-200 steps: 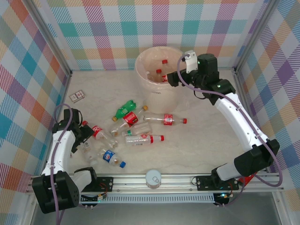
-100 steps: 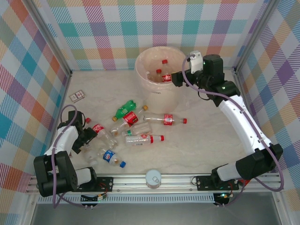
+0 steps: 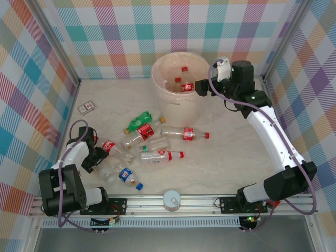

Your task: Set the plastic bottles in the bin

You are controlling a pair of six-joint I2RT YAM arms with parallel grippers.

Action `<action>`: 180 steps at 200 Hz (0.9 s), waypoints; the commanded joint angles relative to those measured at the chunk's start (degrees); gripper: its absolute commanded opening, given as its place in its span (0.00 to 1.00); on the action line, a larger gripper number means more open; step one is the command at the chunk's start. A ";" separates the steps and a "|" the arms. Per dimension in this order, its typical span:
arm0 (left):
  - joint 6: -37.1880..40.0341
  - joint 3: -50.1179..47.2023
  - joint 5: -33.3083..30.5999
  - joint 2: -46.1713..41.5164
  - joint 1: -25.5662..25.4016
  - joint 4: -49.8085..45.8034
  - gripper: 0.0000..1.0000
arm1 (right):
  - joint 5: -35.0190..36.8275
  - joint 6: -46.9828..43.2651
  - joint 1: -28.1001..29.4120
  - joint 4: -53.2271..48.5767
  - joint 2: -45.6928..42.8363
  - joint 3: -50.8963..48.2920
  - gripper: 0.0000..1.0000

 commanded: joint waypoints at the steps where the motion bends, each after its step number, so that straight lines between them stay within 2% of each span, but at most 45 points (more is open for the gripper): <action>1: -0.04 0.82 -1.12 -1.55 0.74 -0.36 0.63 | -1.78 1.17 -0.36 2.23 -1.01 -0.21 0.99; 18: -0.52 0.45 -2.21 -2.32 0.72 -0.32 0.58 | -2.48 1.36 -0.42 3.24 -0.93 -0.68 0.99; 62: -0.99 1.64 -3.90 -4.51 0.69 -2.21 0.57 | -2.78 1.70 -0.36 2.96 -1.25 -0.83 0.99; 93: -2.35 3.94 -5.76 -10.97 0.77 -5.80 0.57 | -2.14 1.17 -0.45 2.37 -2.87 -1.05 0.99; 140: -3.44 10.13 -7.14 -19.09 0.66 -13.24 0.57 | -1.90 3.67 -0.76 9.70 -6.22 -5.83 0.99; 165: -5.00 16.43 -4.35 -22.66 0.68 -15.03 0.56 | -1.57 5.71 -1.25 7.41 -4.88 -4.22 1.00; 180: -6.03 20.75 0.66 -23.18 0.68 -13.56 0.56 | -2.20 7.07 -2.26 3.59 -2.50 -1.91 0.97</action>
